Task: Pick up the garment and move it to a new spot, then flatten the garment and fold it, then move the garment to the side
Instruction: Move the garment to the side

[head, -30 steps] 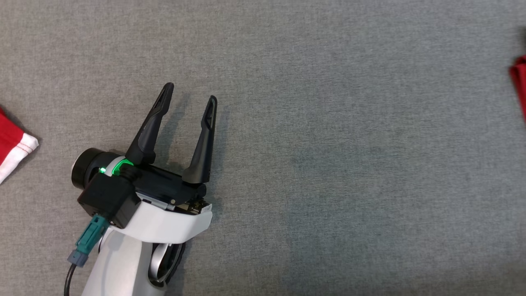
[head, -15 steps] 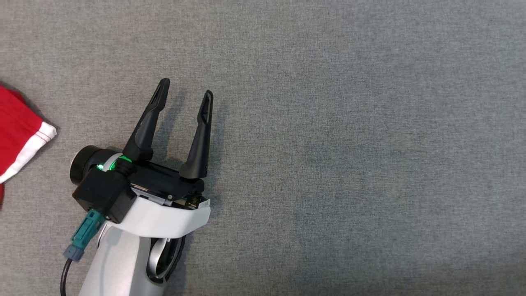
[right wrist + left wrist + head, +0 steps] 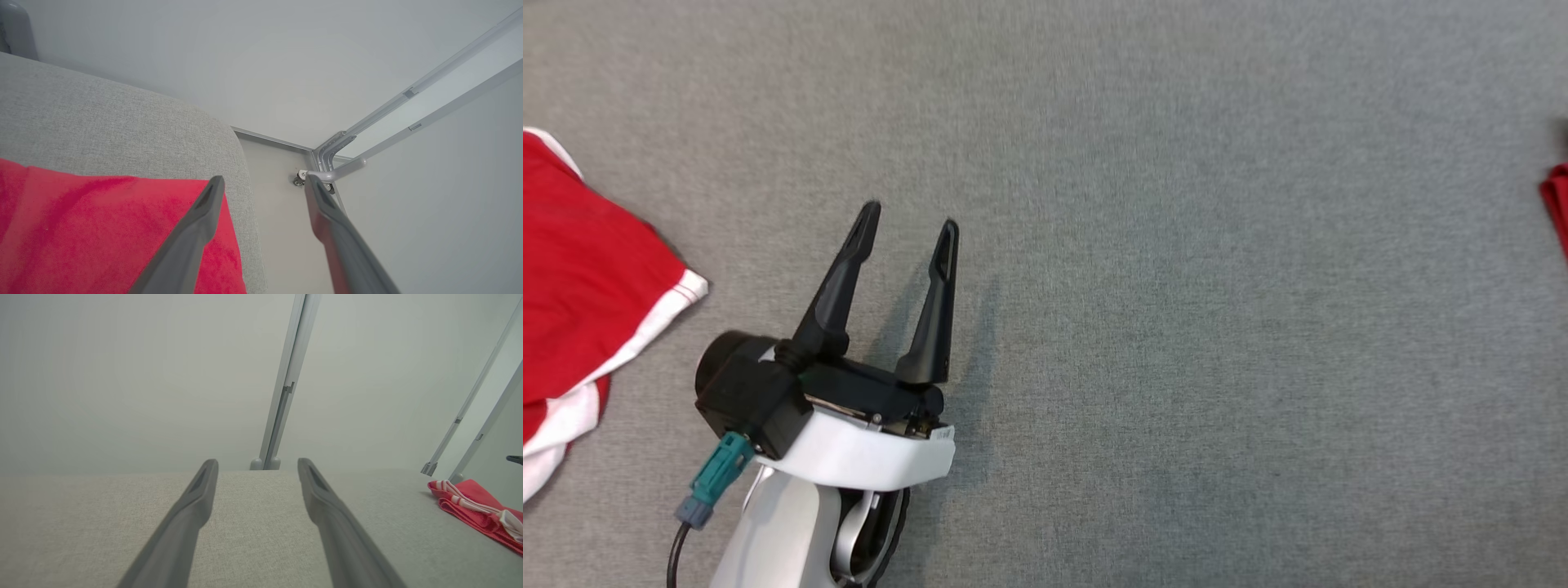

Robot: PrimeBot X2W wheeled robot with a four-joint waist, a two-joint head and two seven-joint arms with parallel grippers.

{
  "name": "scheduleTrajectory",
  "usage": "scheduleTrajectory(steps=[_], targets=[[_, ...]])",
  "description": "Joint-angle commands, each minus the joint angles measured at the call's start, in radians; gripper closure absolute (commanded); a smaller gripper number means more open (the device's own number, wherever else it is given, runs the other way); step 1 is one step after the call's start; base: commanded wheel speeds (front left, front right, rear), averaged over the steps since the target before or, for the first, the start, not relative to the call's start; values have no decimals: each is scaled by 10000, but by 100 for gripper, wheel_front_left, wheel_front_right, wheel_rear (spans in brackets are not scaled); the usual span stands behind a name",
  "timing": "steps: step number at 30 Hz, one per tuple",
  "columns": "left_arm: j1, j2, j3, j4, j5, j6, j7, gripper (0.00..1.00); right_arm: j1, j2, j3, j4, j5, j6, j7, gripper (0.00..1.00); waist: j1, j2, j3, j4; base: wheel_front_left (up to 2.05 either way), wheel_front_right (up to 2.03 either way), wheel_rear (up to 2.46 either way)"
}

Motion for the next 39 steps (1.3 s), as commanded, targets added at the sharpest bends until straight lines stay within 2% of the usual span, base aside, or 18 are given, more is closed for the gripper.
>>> scheduleTrajectory(steps=[1,9,15,19,24,30,36,39], targets=[[200,34,-9,98,-113,114,-6,0,-48,224,-18,-156,-4,-6,-107,0,0,0,-693,25,0,0,0],[738,34,108,232,-471,346,-4,0,528,1177,83,-1046,281,-6,-406,0,0,0,-2008,40,0,0,0],[1072,34,349,216,-586,478,-4,0,1304,1828,-20,-2347,784,-6,-821,0,0,0,-2650,29,0,0,0],[1350,36,595,199,-727,576,-3,0,2258,2356,-348,-3669,945,-6,-1066,0,0,0,-3074,-9,0,0,0],[1680,34,845,192,-851,612,-3,0,3759,3114,-1137,-5471,558,-5,-1171,0,0,0,-3411,-83,0,0,0],[2073,34,1118,381,-1246,666,-3,0,5759,4353,-2349,-7643,-367,-5,-1208,0,0,0,-3609,-153,0,0,0],[2393,37,1271,946,-1019,450,-3,0,7265,5513,-2959,-8788,-1353,-5,-1215,0,0,0,-3761,-160,0,0,0],[2575,31,1251,1193,-981,494,0,0,7850,6066,-3179,-9214,-1711,-5,-1216,0,0,0,-3866,-147,0,0,0]])
